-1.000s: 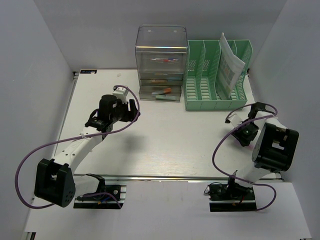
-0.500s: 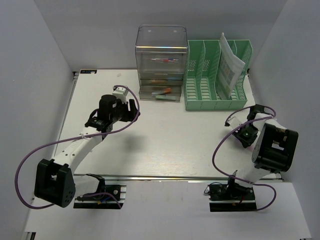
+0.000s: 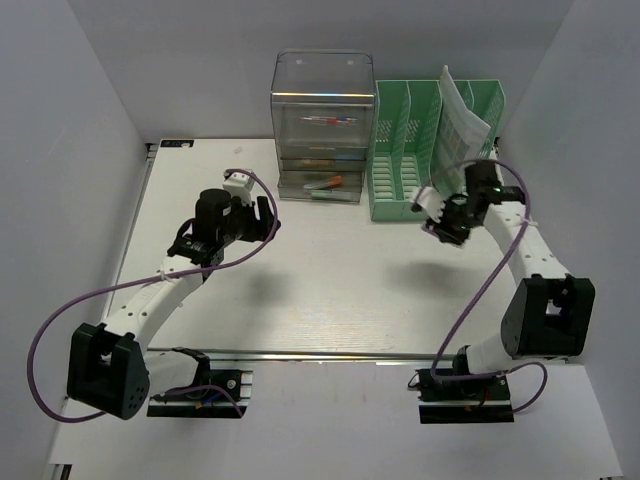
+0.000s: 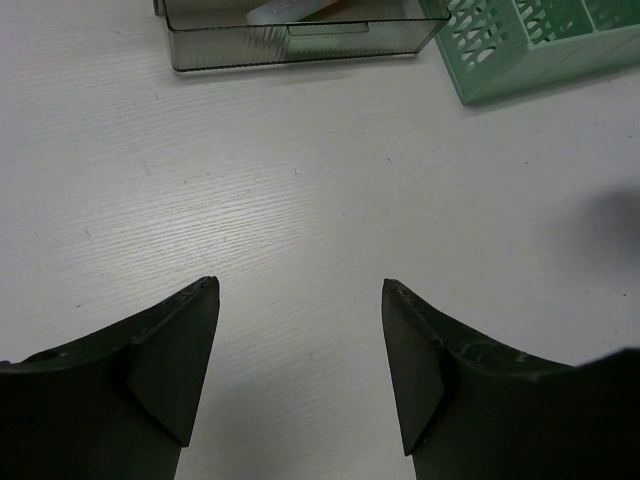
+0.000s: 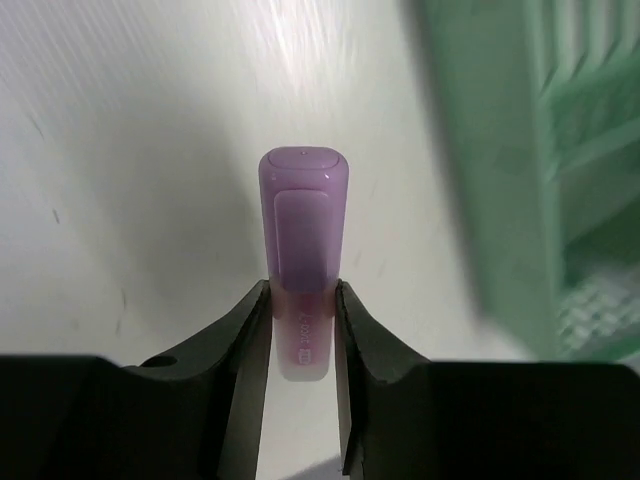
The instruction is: Organize the desk
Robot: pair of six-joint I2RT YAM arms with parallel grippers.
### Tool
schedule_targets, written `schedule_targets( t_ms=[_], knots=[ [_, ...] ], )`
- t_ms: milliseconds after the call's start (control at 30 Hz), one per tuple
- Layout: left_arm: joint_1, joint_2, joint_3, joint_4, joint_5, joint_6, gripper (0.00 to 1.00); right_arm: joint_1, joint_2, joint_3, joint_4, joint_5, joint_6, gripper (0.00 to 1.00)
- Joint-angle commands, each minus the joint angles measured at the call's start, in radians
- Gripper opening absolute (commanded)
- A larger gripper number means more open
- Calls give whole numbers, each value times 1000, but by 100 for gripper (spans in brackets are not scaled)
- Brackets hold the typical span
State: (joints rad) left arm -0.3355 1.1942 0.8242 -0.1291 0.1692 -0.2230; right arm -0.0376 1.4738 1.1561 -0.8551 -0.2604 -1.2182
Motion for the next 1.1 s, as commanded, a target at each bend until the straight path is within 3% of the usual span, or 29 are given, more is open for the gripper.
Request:
schedule_targets(
  t_ms=[0,167,367,500,667,767,933,1067],
  knots=[
    [4,-41,-8,17,19,-9,76,183,-4,108,-12,-151,60,0],
    [4,-47,7,5,7,-10,76,436,120,269,148,-61,178,0],
    [4,-88,13,-20,-59,-10,76,611,381,454,370,171,253,0],
    [4,-104,18,-29,-73,-7,76,657,563,726,329,256,221,0],
    [4,-114,23,-35,-76,-6,75,688,667,749,504,418,122,0],
    [4,-114,24,-38,-73,-4,75,688,741,841,484,449,109,0],
    [4,-116,27,-38,-68,-4,75,686,755,780,620,500,66,1],
    [4,-119,26,-41,-73,-4,76,686,815,846,596,530,83,5]
  ],
)
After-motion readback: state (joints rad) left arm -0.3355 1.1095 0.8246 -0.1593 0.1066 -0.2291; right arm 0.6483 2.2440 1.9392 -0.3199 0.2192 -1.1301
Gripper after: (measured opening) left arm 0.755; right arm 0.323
